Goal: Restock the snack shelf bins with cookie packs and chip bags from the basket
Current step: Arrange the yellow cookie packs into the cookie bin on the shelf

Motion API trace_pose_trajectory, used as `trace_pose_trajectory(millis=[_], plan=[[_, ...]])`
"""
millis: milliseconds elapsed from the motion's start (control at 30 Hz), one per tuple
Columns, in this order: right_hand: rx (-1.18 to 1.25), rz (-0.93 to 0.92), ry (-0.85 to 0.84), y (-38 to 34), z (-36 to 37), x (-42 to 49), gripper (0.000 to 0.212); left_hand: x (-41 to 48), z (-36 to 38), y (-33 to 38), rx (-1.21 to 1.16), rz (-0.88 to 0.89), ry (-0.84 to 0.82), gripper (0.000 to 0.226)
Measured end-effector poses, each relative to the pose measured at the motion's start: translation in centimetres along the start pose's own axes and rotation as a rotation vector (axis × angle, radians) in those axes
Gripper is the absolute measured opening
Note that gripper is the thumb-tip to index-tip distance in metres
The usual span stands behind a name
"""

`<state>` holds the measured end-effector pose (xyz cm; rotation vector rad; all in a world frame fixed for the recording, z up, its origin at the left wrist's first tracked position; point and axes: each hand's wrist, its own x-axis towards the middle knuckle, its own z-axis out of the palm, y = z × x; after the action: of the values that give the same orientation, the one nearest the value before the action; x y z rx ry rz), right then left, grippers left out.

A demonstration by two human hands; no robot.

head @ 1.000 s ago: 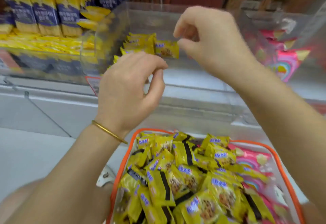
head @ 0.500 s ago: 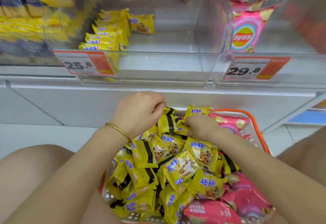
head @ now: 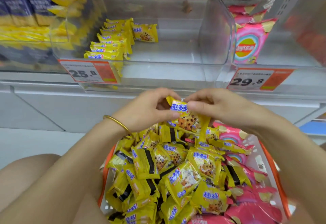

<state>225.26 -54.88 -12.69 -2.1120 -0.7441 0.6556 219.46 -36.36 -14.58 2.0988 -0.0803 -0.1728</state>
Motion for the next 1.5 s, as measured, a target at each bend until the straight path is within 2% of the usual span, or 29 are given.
trace_pose_trajectory(millis=[67, 133, 233, 267, 333, 400, 500, 567, 667, 733, 867, 967, 1100, 1167, 1300, 1400, 1500], plan=[[-0.028, -0.113, 0.016, -2.8, -0.9, 0.3, 0.034, 0.1, -2.9, 2.3, -0.069, 0.069, 0.079, 0.041], [-0.054, -0.192, 0.148, -6.0, -2.5, 1.8, 0.029, 0.6, -5.9, 4.1, -0.1, 0.159, 0.261, 0.042], [-0.203, -0.239, 0.418, -9.5, -5.2, 6.8, 0.032, 2.3, -9.7, 3.8, 0.204, 0.196, 0.643, 0.025], [-0.295, -0.22, 0.482, -9.9, -5.8, 9.3, 0.036, 2.6, -10.5, 3.0, 0.357, 0.155, 0.697, 0.028], [-0.491, -0.139, 0.526, -10.0, -6.0, 14.7, 0.041, 2.9, -11.1, 1.1, 0.635, 0.05, 0.628, 0.044], [-0.642, -0.082, 0.476, -9.2, -5.3, 19.9, 0.046, 2.9, -10.9, -0.1, 0.828, -0.024, 0.544, 0.052], [-0.766, -0.066, 0.381, -7.7, -3.7, 25.4, 0.045, 3.0, -10.7, -0.9, 0.949, 0.004, 0.541, 0.042], [-0.83, -0.059, 0.355, -7.0, -3.1, 27.7, 0.044, 3.2, -10.6, -1.1, 0.957, 0.014, 0.543, 0.032], [-0.893, 0.0, 0.437, -6.5, -3.3, 29.9, 0.044, 3.5, -10.6, -1.4, 0.929, -0.008, 0.532, 0.051], [-0.853, 0.023, 0.482, -6.4, -3.4, 30.6, 0.045, 3.5, -10.6, -1.3, 0.891, -0.035, 0.532, 0.058], [-0.809, -0.031, 0.5, -6.2, -2.8, 31.2, 0.047, 3.5, -10.5, -1.1, 0.866, -0.057, 0.537, 0.059], [-0.798, -0.001, 0.45, -6.3, -2.7, 31.0, 0.053, 3.5, -10.5, -1.2, 0.863, -0.047, 0.545, 0.056], [-0.882, 0.021, 0.426, -7.2, -3.3, 29.8, 0.043, 3.4, -10.5, -1.5, 0.854, 0.061, 0.646, 0.047], [-0.901, 0.001, 0.442, -8.3, -3.5, 28.1, 0.044, 3.1, -10.7, -1.5, 0.848, 0.202, 0.713, 0.04], [-0.7, -0.237, 0.565, -11.3, -4.1, 19.9, 0.037, 1.6, -9.7, -0.5, 0.901, 0.466, 0.861, 0.023], [-0.5, -0.407, 0.561, -11.2, -3.3, 10.1, 0.025, 0.5, -7.1, 0.2, 0.849, 0.566, 0.802, 0.021], [-0.315, -0.384, 0.404, -8.0, -1.9, 2.8, 0.022, -0.1, -3.5, 0.1, 0.823, 0.59, 0.662, 0.02]])
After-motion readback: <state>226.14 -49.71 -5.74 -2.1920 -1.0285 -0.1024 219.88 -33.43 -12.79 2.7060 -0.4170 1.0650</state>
